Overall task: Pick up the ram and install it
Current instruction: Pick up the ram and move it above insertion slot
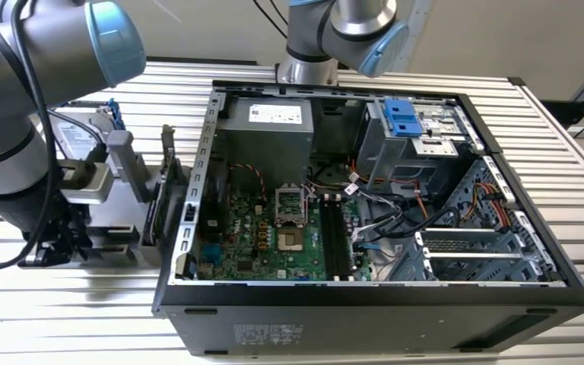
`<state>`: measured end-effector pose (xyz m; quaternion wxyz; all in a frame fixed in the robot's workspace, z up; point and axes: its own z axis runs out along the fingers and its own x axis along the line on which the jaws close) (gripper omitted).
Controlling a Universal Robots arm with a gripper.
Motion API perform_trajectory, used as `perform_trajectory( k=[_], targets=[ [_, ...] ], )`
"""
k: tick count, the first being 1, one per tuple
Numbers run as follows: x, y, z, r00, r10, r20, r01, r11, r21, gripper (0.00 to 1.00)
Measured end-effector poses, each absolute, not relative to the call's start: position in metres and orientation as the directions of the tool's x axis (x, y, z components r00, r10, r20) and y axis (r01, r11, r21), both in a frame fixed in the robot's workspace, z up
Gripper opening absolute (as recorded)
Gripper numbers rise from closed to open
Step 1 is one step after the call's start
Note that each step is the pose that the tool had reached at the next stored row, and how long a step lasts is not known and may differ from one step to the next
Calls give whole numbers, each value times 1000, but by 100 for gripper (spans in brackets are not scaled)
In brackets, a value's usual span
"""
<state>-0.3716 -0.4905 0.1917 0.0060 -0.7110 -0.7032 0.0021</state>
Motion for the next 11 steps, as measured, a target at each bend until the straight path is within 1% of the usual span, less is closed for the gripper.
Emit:
perform_trajectory(
  k=[11],
  targets=[
    [-372, -490, 192, 11, 1000, 6, 1000, -11, -11, 100]
  ],
)
